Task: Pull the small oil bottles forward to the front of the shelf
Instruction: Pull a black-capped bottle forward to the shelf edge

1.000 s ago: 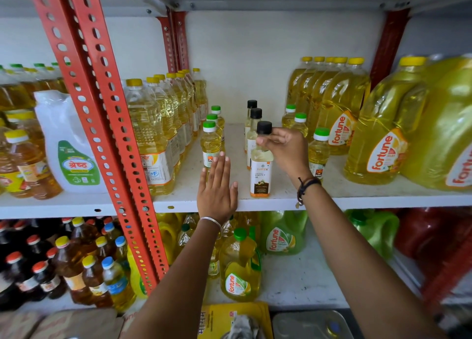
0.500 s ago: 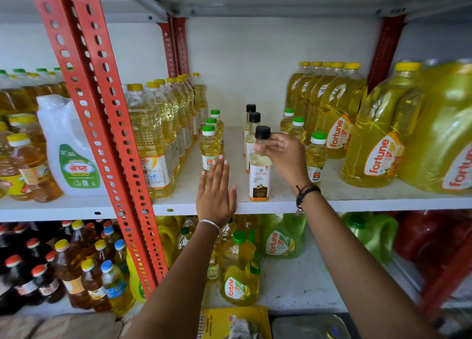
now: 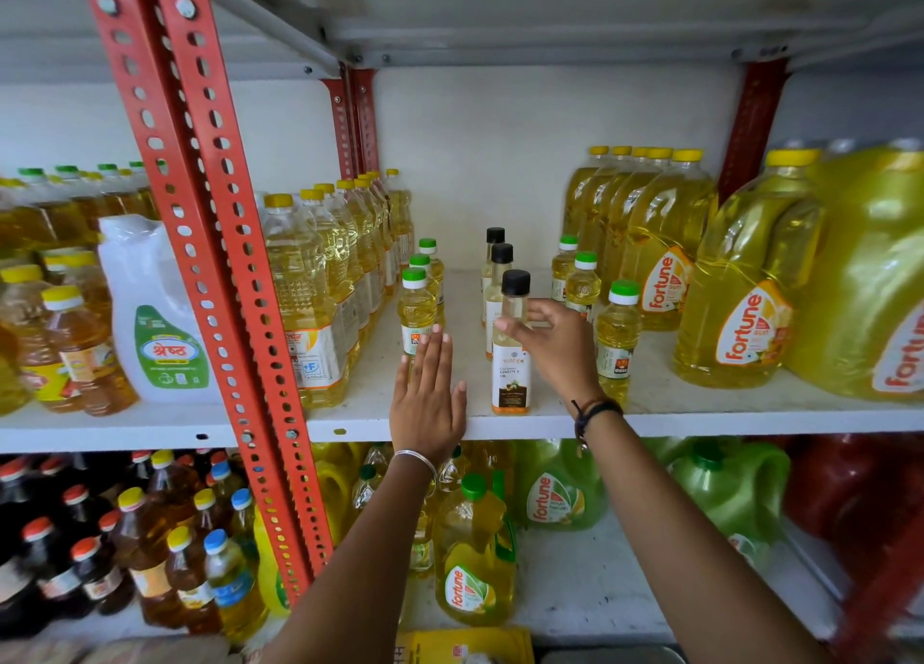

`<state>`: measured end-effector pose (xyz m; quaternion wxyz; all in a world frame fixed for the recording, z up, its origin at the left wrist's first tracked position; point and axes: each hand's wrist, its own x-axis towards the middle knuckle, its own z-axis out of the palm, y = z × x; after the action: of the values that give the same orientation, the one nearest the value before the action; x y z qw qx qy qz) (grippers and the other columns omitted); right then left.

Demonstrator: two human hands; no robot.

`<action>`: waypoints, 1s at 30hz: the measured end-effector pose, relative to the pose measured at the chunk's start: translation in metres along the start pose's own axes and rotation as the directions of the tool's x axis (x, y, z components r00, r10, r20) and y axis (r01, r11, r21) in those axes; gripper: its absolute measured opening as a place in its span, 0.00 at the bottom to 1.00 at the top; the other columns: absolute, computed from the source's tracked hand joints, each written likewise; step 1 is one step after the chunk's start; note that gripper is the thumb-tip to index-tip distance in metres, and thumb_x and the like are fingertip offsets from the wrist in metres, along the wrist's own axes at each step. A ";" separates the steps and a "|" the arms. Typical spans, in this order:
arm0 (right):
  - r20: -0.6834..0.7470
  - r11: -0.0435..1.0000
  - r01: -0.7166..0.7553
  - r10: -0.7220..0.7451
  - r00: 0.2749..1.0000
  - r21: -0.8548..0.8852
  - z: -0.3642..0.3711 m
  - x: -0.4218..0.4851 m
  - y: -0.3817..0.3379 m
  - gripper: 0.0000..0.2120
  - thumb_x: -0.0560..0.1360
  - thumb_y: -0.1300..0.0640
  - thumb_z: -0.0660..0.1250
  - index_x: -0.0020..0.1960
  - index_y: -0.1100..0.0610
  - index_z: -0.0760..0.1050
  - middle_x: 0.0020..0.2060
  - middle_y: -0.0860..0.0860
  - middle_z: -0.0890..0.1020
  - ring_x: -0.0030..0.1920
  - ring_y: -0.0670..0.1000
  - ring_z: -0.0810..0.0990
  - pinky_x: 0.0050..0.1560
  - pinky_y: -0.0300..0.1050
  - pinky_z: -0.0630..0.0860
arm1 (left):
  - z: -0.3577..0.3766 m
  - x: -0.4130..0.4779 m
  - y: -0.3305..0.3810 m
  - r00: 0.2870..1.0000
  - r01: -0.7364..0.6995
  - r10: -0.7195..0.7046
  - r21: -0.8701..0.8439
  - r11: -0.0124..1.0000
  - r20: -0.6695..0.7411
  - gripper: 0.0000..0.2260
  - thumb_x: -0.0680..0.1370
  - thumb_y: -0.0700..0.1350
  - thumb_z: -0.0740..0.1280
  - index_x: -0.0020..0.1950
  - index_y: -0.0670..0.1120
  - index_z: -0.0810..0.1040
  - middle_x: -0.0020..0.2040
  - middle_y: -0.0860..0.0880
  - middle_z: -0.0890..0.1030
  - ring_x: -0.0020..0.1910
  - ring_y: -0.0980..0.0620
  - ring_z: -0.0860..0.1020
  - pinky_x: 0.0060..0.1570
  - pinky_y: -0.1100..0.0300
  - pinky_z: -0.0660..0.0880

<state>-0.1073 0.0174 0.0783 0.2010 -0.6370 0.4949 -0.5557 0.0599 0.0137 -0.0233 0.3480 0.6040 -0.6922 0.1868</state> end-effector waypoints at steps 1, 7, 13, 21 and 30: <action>0.001 1.000 0.003 -0.003 1.000 -0.003 0.000 0.000 0.000 0.21 0.66 0.45 0.74 0.54 0.55 0.80 0.52 0.52 0.84 0.48 0.48 0.80 0.44 0.38 0.74 | 0.000 -0.001 0.000 1.000 -0.001 0.001 0.000 1.000 0.000 0.27 0.81 0.51 0.49 0.78 0.43 0.50 0.78 0.46 0.52 0.77 0.51 0.49 0.74 0.55 0.39; -0.010 1.000 0.019 -0.018 1.000 0.020 0.001 0.000 -0.002 0.15 0.68 0.49 0.74 0.51 0.56 0.81 0.50 0.53 0.84 0.48 0.46 0.79 0.44 0.38 0.71 | 0.001 0.000 0.000 1.000 -0.003 0.003 0.007 1.000 -0.002 0.27 0.81 0.51 0.49 0.78 0.43 0.50 0.78 0.46 0.52 0.77 0.50 0.49 0.74 0.55 0.39; -0.015 0.999 0.035 -0.035 0.999 0.020 0.002 -0.002 -0.003 0.15 0.68 0.49 0.73 0.51 0.56 0.81 0.51 0.53 0.84 0.49 0.47 0.79 0.42 0.32 0.69 | 0.002 0.000 0.000 1.000 -0.009 0.009 0.010 1.000 -0.003 0.27 0.81 0.51 0.49 0.78 0.43 0.51 0.78 0.46 0.52 0.77 0.51 0.49 0.74 0.55 0.39; -0.016 0.997 0.033 -0.034 0.999 -0.063 0.004 -0.001 0.001 0.20 0.68 0.43 0.72 0.54 0.55 0.79 0.52 0.51 0.83 0.50 0.49 0.80 0.42 0.38 0.72 | 0.001 0.000 0.001 1.000 -0.006 0.006 0.018 1.000 0.001 0.27 0.81 0.52 0.48 0.78 0.42 0.52 0.78 0.46 0.53 0.77 0.51 0.50 0.74 0.55 0.39; -0.317 0.965 0.256 -0.260 0.912 -0.052 0.007 -0.027 -0.015 0.24 0.70 0.42 0.70 0.58 0.56 0.73 0.55 0.52 0.79 0.56 0.50 0.76 0.52 0.45 0.76 | -0.021 -0.001 -0.023 0.991 -0.009 0.003 -0.045 0.999 -0.132 0.26 0.81 0.51 0.48 0.78 0.44 0.50 0.78 0.47 0.51 0.77 0.51 0.47 0.74 0.52 0.40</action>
<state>-0.0914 0.0447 0.0748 0.0397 -0.5987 0.4352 -0.6712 0.0874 0.0241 -0.0134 0.4059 0.5803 -0.6737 0.2115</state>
